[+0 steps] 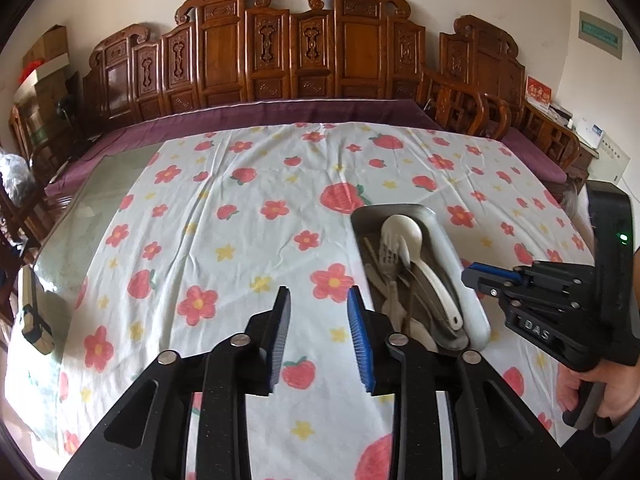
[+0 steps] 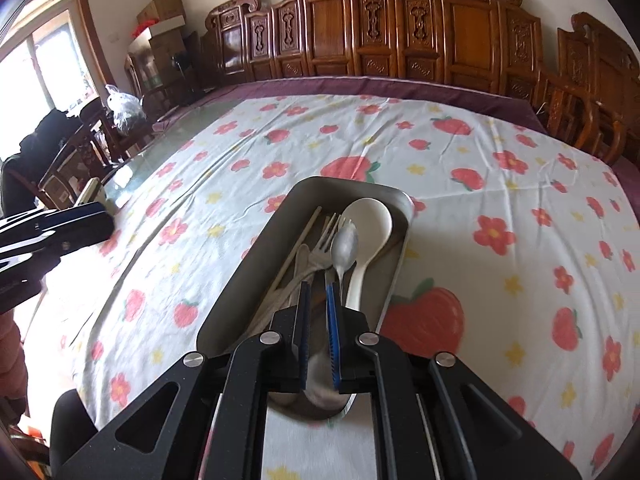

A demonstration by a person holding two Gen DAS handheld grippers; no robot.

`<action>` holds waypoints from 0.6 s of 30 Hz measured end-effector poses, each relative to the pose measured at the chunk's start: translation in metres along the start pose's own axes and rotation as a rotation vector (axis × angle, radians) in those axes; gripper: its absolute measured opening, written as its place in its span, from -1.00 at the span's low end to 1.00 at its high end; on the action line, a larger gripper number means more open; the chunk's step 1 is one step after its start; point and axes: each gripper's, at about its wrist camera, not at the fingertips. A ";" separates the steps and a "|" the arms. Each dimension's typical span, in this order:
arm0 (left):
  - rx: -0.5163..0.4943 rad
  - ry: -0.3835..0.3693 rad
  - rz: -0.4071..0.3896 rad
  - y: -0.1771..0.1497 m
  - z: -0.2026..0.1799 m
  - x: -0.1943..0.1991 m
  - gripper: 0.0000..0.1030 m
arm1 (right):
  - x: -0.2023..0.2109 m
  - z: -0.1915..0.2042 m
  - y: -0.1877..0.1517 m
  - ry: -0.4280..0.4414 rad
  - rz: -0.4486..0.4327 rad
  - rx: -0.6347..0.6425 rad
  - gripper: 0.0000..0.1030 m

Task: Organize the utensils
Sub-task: 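Lower the fork and spoon into the tray and open both tools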

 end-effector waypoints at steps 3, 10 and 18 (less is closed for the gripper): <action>-0.003 -0.005 0.002 -0.004 -0.009 0.001 -0.34 | 0.018 0.000 -0.010 -0.008 -0.019 0.001 -0.77; 0.003 -0.014 -0.018 -0.012 -0.025 0.004 0.53 | 0.051 -0.012 -0.026 -0.072 -0.091 -0.035 0.74; -0.013 0.023 -0.027 -0.019 -0.048 0.003 0.85 | 0.070 -0.028 -0.040 -0.139 -0.096 -0.050 0.95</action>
Point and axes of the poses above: each gripper's, at about its wrist camera, not at the fingertips, and x roughly against the way its jaws point, z to its left, y to its top, and after that the axes turned 3 degrees about z, right-handed
